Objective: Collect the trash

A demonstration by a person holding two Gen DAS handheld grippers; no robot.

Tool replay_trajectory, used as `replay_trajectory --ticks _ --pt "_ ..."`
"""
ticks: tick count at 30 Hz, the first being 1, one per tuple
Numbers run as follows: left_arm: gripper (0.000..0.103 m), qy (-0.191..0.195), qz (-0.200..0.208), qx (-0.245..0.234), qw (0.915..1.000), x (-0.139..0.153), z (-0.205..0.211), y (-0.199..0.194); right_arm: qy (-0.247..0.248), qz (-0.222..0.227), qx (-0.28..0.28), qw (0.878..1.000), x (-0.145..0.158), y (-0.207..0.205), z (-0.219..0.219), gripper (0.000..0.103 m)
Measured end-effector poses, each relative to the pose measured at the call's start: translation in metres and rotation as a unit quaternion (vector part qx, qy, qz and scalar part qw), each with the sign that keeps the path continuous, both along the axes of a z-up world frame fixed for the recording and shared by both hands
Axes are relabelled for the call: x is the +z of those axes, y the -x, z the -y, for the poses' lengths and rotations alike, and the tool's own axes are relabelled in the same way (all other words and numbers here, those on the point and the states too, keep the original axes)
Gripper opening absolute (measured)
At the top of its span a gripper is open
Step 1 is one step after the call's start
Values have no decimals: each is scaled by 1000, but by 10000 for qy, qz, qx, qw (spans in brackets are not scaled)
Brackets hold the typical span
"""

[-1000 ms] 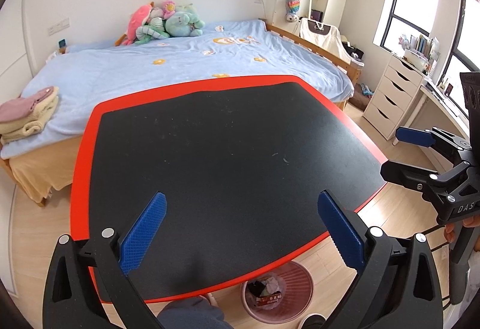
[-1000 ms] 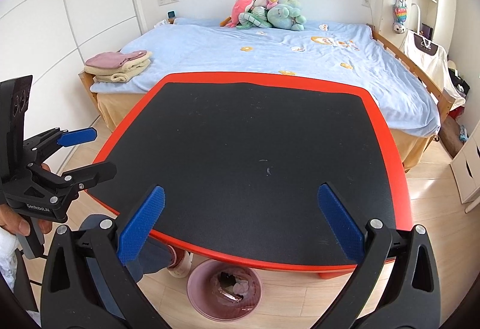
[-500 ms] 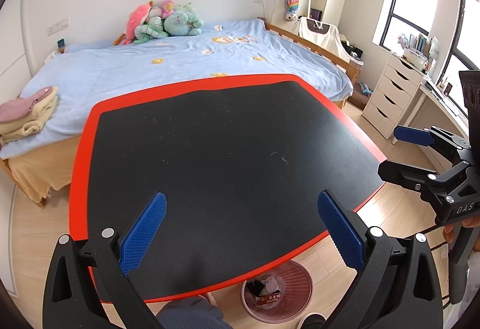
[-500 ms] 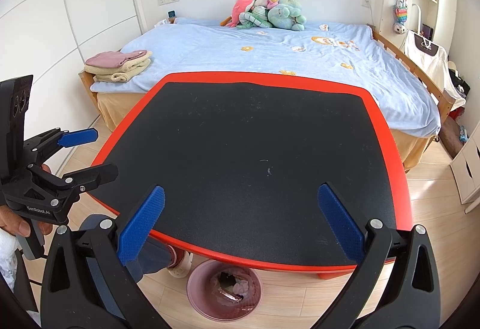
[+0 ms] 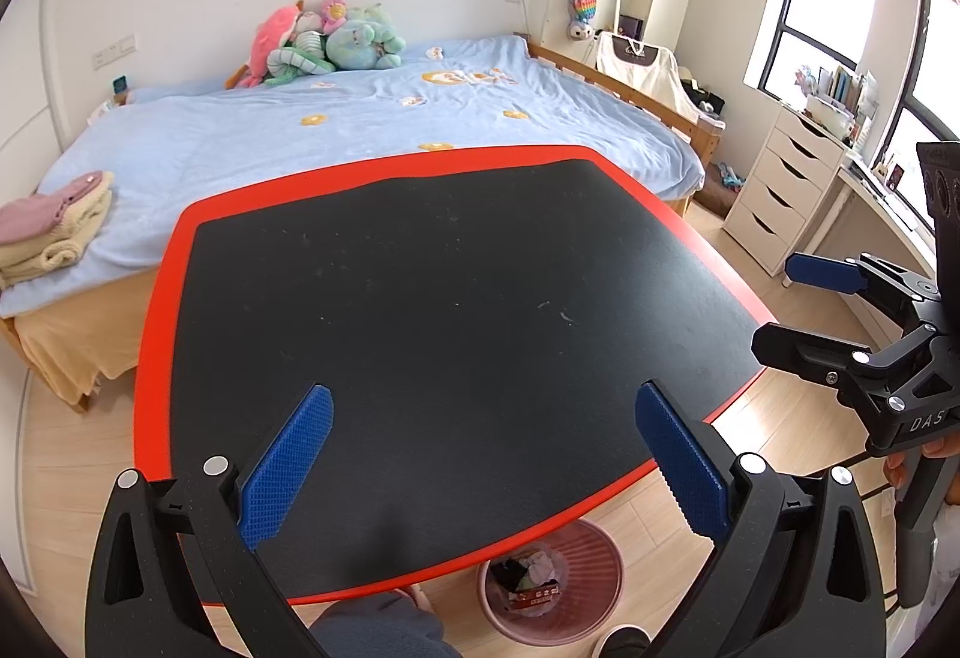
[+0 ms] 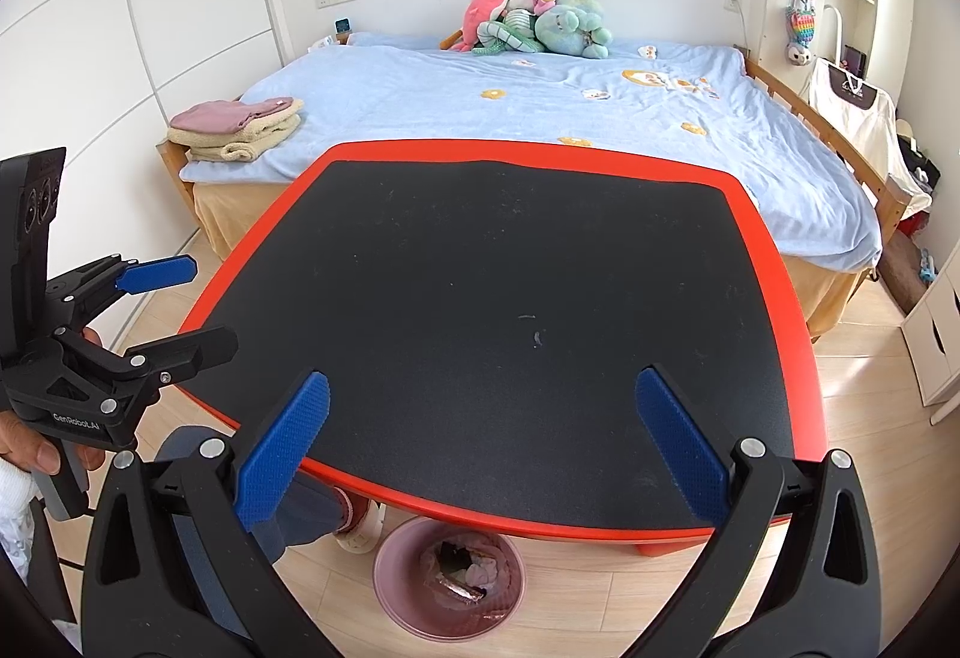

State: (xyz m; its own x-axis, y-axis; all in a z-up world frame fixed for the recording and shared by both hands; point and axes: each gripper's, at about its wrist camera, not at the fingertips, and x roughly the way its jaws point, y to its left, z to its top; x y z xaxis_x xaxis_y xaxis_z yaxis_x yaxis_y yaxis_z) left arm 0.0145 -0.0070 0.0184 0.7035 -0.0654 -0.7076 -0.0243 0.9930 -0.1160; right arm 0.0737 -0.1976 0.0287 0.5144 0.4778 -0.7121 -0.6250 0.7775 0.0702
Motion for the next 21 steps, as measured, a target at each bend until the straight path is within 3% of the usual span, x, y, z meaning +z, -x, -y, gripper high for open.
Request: replay_trajectory --ticks 21 --pt "97 25 -38 -16 10000 -6 9 -3 58 -44 1 10000 -8 -3 0 100"
